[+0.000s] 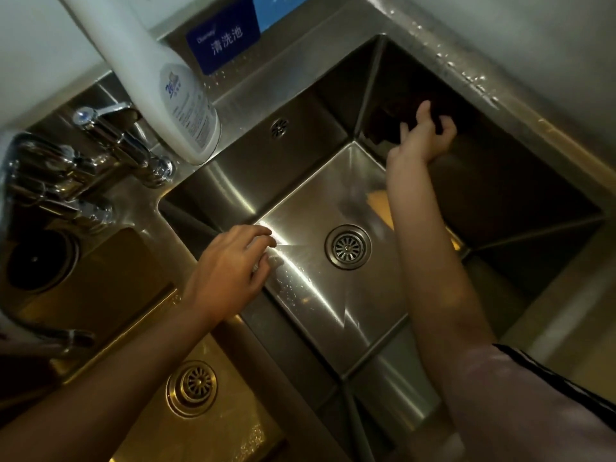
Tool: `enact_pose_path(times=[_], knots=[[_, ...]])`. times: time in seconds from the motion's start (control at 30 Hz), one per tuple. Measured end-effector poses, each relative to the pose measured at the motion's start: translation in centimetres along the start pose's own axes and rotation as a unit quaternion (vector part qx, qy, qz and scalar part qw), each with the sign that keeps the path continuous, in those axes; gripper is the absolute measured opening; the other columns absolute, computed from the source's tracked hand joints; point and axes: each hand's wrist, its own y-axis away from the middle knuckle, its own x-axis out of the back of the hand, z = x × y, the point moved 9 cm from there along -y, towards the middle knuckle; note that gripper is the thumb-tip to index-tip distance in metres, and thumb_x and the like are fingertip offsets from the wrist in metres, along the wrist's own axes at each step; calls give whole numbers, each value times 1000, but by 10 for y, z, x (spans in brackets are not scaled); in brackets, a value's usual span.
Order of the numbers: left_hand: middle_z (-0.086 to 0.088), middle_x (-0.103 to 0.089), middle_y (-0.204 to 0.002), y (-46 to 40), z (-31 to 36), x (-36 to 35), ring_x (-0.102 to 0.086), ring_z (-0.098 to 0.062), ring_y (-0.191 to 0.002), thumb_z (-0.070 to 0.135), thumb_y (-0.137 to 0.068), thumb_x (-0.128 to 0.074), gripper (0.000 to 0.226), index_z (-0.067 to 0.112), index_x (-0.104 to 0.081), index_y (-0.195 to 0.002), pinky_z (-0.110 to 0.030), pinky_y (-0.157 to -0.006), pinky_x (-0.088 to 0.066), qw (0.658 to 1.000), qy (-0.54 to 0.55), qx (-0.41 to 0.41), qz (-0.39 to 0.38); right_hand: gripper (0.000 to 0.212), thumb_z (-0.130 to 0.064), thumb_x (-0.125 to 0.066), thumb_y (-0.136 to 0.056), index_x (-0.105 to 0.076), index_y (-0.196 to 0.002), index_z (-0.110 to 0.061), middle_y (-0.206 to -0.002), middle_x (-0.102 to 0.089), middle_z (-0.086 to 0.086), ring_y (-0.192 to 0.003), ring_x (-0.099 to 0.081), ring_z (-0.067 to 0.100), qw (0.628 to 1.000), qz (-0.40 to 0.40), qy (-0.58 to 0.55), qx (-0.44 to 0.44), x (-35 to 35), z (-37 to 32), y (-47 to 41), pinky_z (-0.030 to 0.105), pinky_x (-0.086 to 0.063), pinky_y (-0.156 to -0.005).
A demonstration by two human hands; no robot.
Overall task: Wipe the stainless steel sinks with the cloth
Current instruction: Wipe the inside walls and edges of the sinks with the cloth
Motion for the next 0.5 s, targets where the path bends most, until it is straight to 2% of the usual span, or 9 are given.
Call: enact_pose_path(times=[0.03,0.07,0.17,0.23,0.3,0.4,0.5], knots=[[-2,-61,-115,0,1,0,-58,-17,-104,25,-89,-44,32,13,-65,-110,-34,-85,-48,1000,0,0,-2,48,-9,-58,-92,-40,-136,-16,-140,-48,13,-120,-56,31,999,-18,-23,20,-7,-7,-3,32,-55,-75],[-3,-61,-115,0,1,-1,-58,-17,-104,26,-89,-44,33,13,-65,-110,-34,-85,-48,1000,1,-1,-5,48,-9,-60,-91,-41,-135,-15,-139,-48,14,-120,-56,31,998,-20,-40,36,-12,-14,-7,30,-56,-75],[-4,-62,-116,0,1,-3,-58,-17,-106,30,-90,-41,36,13,-65,-111,-35,-85,-49,1000,1,-10,-19,44,-11,-63,-90,-45,-130,-17,-134,-50,14,-117,-57,29,996,-19,-49,67,-19,-13,-17,37,-54,-93],[-5,-62,-116,-1,2,-5,-59,-19,-107,31,-90,-41,36,13,-65,-110,-35,-85,-49,1000,-1,-17,-23,42,-13,-62,-91,-46,-130,-18,-132,-52,12,-115,-58,28,997,-17,-25,67,-14,2,-27,35,-55,-89],[-5,-62,-116,-1,1,-6,-59,-19,-107,30,-90,-43,35,12,-65,-109,-36,-84,-49,1000,-3,-21,-20,42,-11,-59,-92,-46,-131,-19,-135,-49,13,-119,-55,31,999,-9,-5,49,-8,23,-42,33,-54,-84],[-5,-62,-117,-1,-1,-6,-57,-18,-108,28,-90,-45,33,11,-66,-109,-33,-86,-47,1000,-4,-22,-15,42,-4,-48,-95,-43,-134,-20,-138,-48,15,-123,-51,33,999,14,30,10,2,58,-61,41,-49,-96],[-4,-61,-118,-1,-4,-8,-54,-14,-110,29,-91,-43,35,12,-66,-111,-25,-89,-39,1000,2,-9,-24,43,-5,-44,-96,-41,-138,-17,-135,-52,16,-122,-54,32,996,46,71,-41,21,89,-78,43,-48,-101]])
